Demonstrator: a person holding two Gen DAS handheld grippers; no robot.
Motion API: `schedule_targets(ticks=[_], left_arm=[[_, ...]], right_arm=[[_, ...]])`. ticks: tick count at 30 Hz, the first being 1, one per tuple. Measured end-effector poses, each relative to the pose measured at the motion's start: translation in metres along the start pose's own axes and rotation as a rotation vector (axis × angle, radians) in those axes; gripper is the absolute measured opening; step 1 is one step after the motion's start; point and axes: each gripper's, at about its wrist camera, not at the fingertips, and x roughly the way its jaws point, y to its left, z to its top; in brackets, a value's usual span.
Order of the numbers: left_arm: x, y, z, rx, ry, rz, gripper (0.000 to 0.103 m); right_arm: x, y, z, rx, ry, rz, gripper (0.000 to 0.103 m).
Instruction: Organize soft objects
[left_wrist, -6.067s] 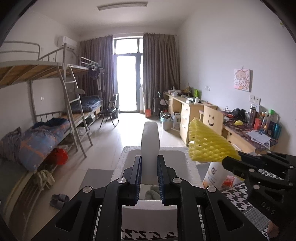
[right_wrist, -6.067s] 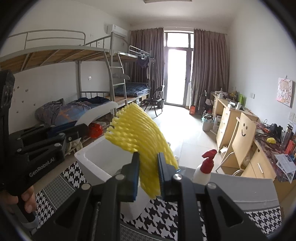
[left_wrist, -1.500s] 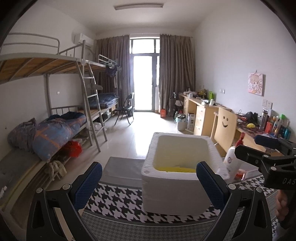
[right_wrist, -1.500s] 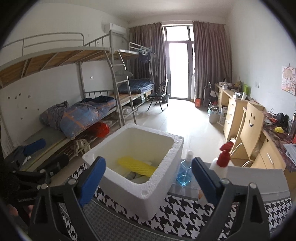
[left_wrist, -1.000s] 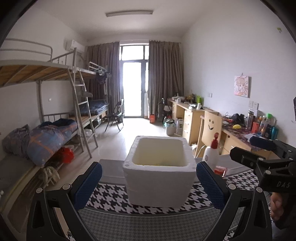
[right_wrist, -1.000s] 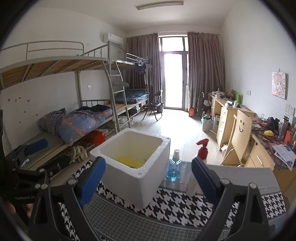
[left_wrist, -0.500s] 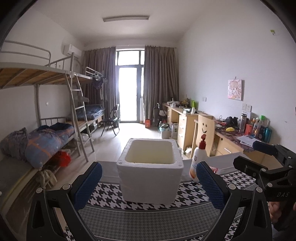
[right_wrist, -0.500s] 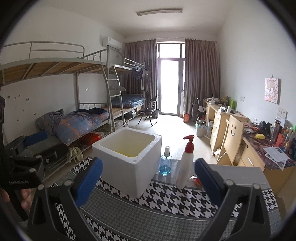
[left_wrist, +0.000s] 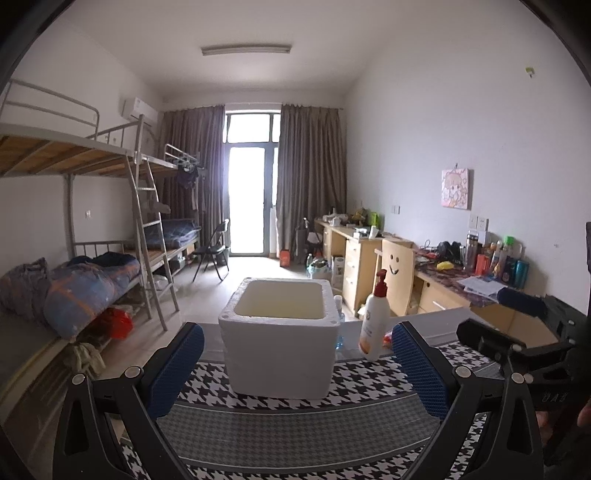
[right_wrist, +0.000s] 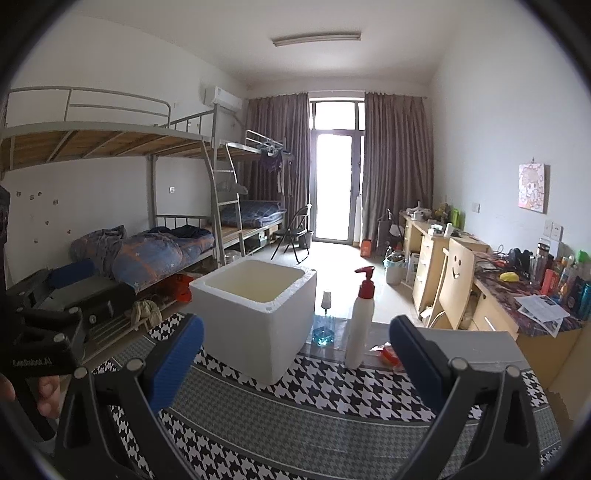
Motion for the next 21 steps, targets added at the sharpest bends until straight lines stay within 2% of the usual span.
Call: schedule_targets(ticks=[10, 16, 21], left_arm=[[-0.011, -0.001, -0.016, -0.011, -0.01, 0.0, 0.102], [-0.017, -0.006, -0.023, 0.006, -0.037, 0.031, 0.102], [-0.02, -0.006, -0.032, -0.001, -0.036, 0.019, 0.102]], right_arm=[[-0.016, 0.0, -0.015, -0.003, -0.018, -0.02, 0.102], [-0.021, 0.003, -0.028, 0.007, -0.013, -0.013, 0.102], [-0.023, -0.002, -0.035, 0.032, -0.01, -0.01, 0.102]])
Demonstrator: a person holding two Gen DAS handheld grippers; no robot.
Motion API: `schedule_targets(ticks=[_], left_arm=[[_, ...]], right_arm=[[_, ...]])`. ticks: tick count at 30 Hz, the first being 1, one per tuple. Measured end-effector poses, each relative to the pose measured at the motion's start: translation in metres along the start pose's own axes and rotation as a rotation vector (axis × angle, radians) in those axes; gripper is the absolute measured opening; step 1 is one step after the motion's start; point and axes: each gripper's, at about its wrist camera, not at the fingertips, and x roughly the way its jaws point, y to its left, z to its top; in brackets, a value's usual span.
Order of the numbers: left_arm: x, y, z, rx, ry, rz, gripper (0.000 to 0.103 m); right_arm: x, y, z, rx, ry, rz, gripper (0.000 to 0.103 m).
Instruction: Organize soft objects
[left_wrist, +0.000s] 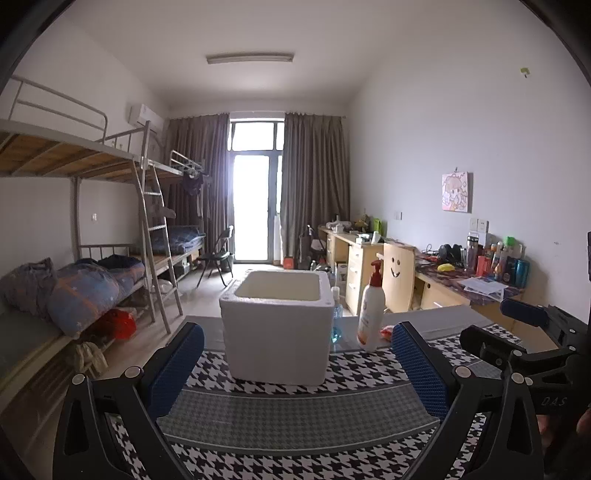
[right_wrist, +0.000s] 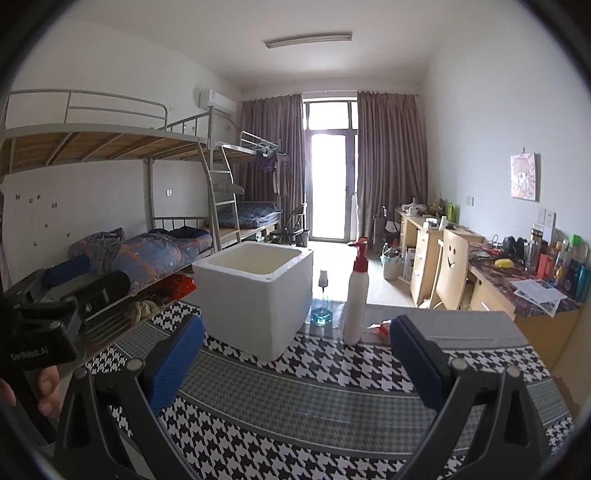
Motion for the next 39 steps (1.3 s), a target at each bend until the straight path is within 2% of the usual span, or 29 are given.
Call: schedule_targets(ticks=[23, 39], left_arm=[[0.003, -0.013, -0.021, -0.021, 0.036, -0.081, 0.102], [-0.001, -0.017, -0.03, -0.006, 0.034, -0.095, 0.102]], right_arm=[[-0.018, 0.0, -0.028, 0.002, -0.016, -0.017, 0.102], [-0.022, -0.003, -0.044, 0.018, -0.009, -0.042, 0.102]])
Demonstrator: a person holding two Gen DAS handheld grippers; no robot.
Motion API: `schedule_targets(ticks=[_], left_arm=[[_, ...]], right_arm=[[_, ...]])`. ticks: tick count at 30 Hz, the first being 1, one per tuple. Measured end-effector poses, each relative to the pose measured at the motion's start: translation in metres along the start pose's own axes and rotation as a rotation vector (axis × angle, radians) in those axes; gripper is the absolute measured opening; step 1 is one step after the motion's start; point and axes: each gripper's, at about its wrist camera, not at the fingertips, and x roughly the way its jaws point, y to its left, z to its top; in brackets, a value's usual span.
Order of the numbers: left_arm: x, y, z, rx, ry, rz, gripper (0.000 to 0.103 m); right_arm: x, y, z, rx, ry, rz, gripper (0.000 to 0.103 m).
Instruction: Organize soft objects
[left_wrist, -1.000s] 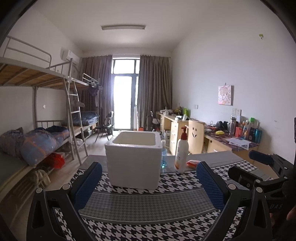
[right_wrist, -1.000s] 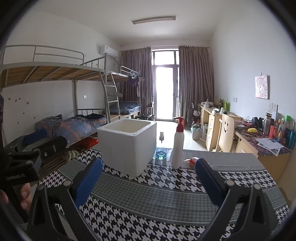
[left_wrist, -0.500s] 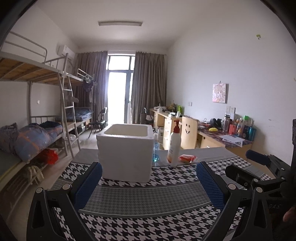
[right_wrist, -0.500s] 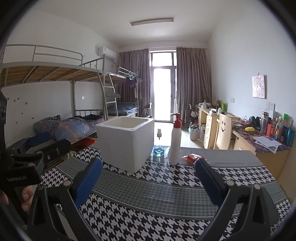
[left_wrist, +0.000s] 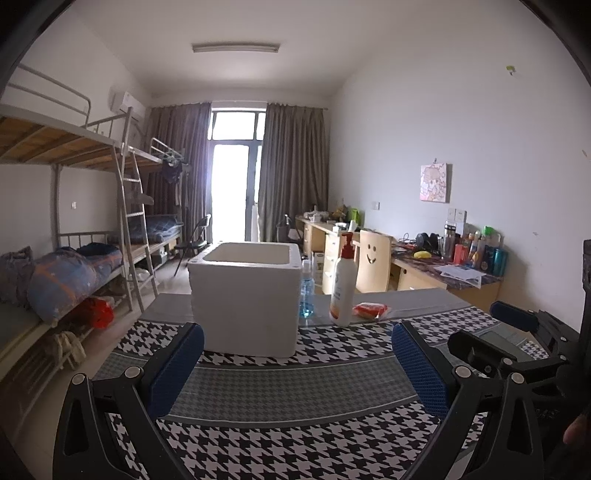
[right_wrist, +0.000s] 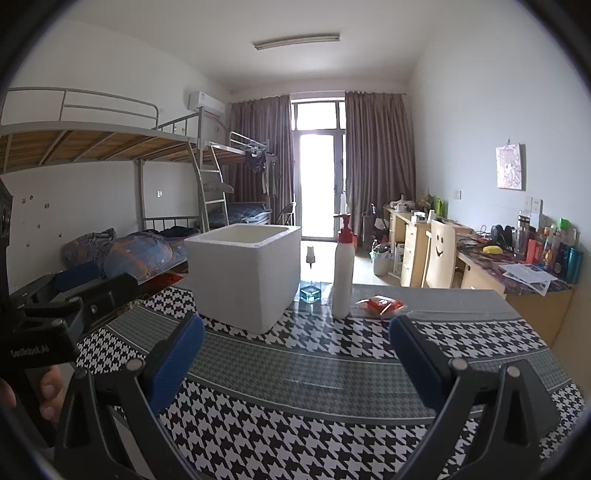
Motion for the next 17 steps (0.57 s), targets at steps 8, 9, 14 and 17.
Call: schedule_targets(ticks=[8, 9, 14, 17], left_arm=[[-0.001, 0.001, -0.007, 0.008, 0.009, -0.014, 0.102], [-0.002, 0.002, -0.007, 0.008, 0.008, -0.012, 0.102], [-0.002, 0.003, -0.007, 0.009, 0.01, -0.011, 0.102], [-0.001, 0.005, -0.007, 0.007, 0.009, -0.009, 0.102]], right_arm=[[-0.001, 0.0, -0.007, 0.003, 0.01, -0.007, 0.102], [-0.001, -0.001, -0.007, 0.007, 0.01, -0.008, 0.102], [-0.002, 0.001, -0.011, 0.01, 0.016, -0.01, 0.102], [-0.002, 0.001, -0.013, 0.01, 0.02, -0.009, 0.102]])
